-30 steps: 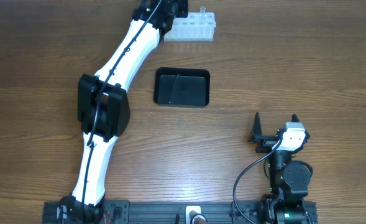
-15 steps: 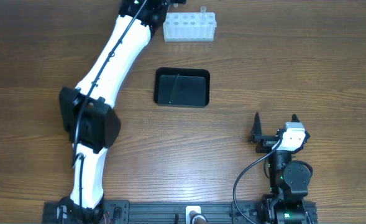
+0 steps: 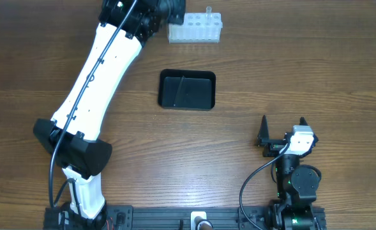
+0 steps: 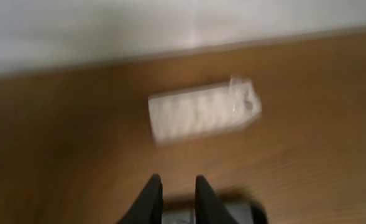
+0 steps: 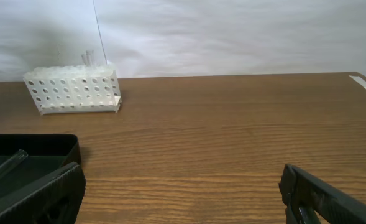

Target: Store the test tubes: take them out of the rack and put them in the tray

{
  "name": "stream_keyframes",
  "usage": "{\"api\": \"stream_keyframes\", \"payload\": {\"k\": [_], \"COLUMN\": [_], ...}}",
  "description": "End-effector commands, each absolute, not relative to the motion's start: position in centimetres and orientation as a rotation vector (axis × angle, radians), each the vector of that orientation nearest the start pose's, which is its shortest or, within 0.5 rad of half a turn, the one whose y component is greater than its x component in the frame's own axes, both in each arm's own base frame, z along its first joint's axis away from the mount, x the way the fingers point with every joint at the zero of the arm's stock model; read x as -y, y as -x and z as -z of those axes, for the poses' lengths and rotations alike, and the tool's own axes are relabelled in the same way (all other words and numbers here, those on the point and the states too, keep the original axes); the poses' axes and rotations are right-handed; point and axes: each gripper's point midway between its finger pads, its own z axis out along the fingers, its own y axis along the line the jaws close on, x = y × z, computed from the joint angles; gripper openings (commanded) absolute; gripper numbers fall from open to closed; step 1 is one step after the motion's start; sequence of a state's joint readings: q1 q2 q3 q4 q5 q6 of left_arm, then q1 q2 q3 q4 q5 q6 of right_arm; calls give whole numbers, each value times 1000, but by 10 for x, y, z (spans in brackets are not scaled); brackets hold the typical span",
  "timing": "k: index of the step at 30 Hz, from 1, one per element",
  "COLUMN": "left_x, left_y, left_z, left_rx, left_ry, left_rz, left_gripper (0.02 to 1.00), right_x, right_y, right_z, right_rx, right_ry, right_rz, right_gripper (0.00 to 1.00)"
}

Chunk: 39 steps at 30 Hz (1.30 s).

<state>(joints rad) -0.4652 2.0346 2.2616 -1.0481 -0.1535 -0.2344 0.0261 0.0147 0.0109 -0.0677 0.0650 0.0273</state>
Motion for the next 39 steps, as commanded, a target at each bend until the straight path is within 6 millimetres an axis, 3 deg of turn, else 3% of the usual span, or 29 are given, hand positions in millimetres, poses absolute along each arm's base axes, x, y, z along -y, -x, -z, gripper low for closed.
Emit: {"api": "stream_keyframes", "payload": {"k": [1,5,11,23,39], "left_x": [210,210,222,219,214], "left_y": [-459,-438,-424,-424,-428], "left_z": [-270,-242,-204,-135,-88], "left_rx": [-2505,-2655,-2805,-2985,-3079], "left_ry": [-175,-202,-242,-238,-220], "left_rz": [185,198,265,186,136], "left_gripper": [40,40,40,38,38], "right_x": [3,3,3,3,3], "right_y": [-246,-246,-246,-246,-246], "right_z": [-158,-158,-158,-158,-158], "right_rx": [-1640,-1640,-1640,-1640,-1640], "right_ry": [-51,-51,-51,-51,-51], "right_rz": [-3,-3,-3,-3,-3], "right_gripper": [993,991,993,991,993]}}
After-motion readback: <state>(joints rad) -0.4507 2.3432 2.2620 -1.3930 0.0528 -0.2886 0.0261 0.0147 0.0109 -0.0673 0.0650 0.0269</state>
